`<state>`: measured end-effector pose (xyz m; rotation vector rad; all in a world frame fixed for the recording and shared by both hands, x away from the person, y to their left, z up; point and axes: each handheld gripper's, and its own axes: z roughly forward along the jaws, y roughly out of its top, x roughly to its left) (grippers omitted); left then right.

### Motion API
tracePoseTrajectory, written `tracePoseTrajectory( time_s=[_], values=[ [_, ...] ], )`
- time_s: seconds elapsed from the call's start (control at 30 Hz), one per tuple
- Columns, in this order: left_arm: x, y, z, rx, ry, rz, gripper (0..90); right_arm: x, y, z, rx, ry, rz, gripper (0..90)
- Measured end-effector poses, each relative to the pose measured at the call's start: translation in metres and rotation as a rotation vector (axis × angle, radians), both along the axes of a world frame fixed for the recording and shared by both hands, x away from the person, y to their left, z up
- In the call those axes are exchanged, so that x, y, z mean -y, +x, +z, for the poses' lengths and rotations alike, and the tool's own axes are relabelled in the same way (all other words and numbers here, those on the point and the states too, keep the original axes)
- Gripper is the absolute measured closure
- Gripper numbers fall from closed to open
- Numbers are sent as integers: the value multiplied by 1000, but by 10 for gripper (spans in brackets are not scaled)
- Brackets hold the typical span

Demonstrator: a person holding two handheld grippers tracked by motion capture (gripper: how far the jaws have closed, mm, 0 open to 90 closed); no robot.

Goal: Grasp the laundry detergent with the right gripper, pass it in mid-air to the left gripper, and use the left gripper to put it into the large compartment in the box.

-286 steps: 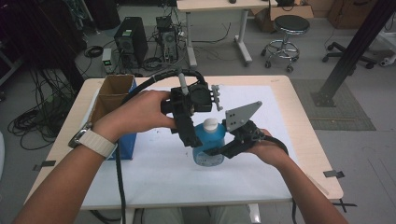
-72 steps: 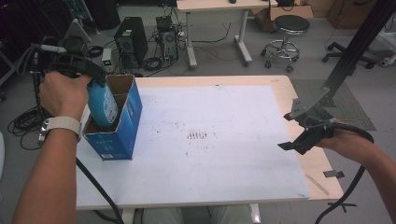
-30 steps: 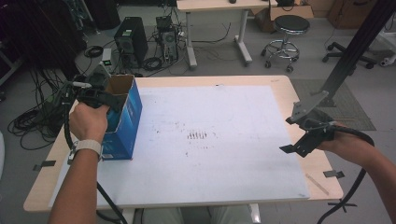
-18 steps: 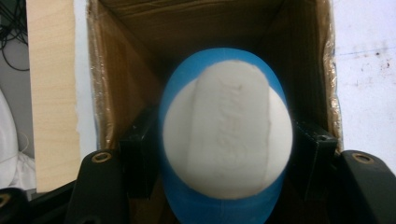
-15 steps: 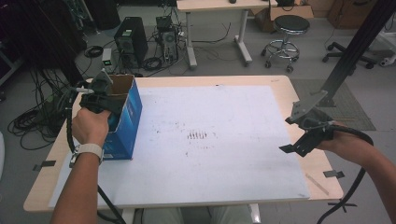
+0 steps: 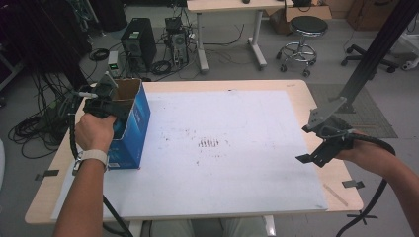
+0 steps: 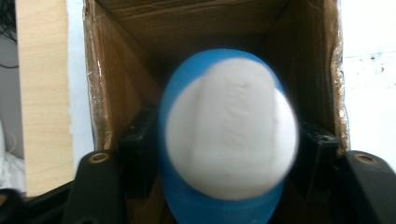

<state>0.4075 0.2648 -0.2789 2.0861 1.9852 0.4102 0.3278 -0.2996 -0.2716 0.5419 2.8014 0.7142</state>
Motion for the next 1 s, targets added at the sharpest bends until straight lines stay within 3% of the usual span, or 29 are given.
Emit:
tracePoseTrajectory(
  time_s=[0.07,0.4,0.53,1.0],
  values=[
    [-1,0,0,-9,-13,3,305,1,0,1,0,0,-2,34],
    [-4,-4,17,21,-19,-10,257,-3,-1,4,3,-2,9,34],
    [-5,-9,34,52,-20,-18,252,-3,-2,6,8,1,4,32],
    [3,-24,81,89,6,-58,198,-3,-8,13,23,6,6,32]
  ],
)
